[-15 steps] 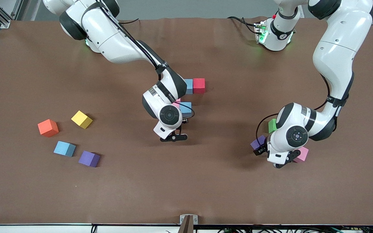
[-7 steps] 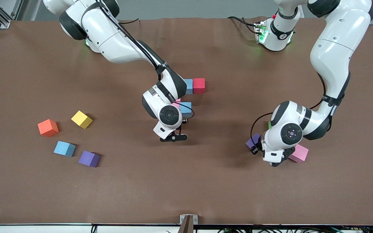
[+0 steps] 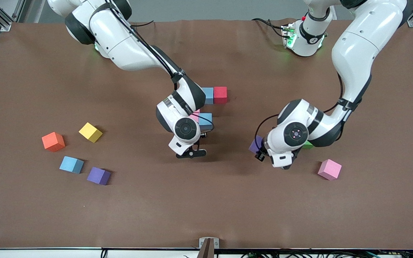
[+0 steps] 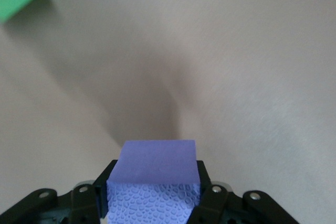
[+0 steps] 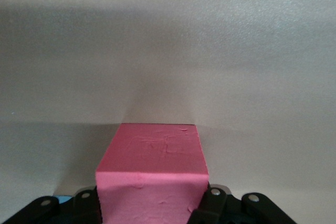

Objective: Arrange 11 blocks into digit 3
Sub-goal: 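Carry the purple cube with the left gripper toward the blue cube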

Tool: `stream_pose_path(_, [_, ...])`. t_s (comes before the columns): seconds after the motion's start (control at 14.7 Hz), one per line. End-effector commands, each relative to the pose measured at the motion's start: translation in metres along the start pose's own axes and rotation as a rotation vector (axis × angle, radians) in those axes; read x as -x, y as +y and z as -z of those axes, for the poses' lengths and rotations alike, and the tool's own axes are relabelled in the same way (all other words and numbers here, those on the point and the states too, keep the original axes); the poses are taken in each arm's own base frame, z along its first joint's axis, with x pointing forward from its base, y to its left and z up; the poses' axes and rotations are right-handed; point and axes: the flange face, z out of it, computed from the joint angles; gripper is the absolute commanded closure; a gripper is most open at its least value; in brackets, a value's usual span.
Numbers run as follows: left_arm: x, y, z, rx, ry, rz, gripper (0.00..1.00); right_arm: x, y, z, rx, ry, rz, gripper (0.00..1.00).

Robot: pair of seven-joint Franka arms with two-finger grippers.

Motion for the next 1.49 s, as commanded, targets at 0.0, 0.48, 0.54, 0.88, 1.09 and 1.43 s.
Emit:
stream_pose_path(0.0, [0.036, -0.009, -0.007, 0.000, 0.004, 0.112, 0.78, 0.001, 0.008, 0.001, 0.005, 0.003, 0.009, 0.81])
stream_pose_path(0.48, [0.113, -0.025, -0.047, 0.091, 0.052, 0.388, 0.78, 0.010, 0.008, 0.000, 0.013, -0.013, 0.011, 0.81])
stream_pose_path(0.54, [0.118, -0.028, -0.049, 0.108, 0.034, 0.410, 0.78, 0.011, 0.006, 0.001, 0.014, -0.009, 0.014, 0.81])
stream_pose_path(0.88, [0.155, -0.046, -0.054, 0.138, 0.012, 0.538, 0.78, 0.014, 0.001, -0.002, 0.014, -0.012, 0.015, 0.81])
stream_pose_path(1.09, [0.172, -0.052, -0.060, 0.156, 0.037, 0.580, 0.78, 0.015, -0.001, -0.002, 0.011, -0.012, 0.016, 0.81])
stream_pose_path(1.43, [0.186, -0.055, -0.066, 0.161, 0.049, 0.570, 0.78, 0.016, -0.003, -0.002, 0.009, -0.011, 0.020, 0.81])
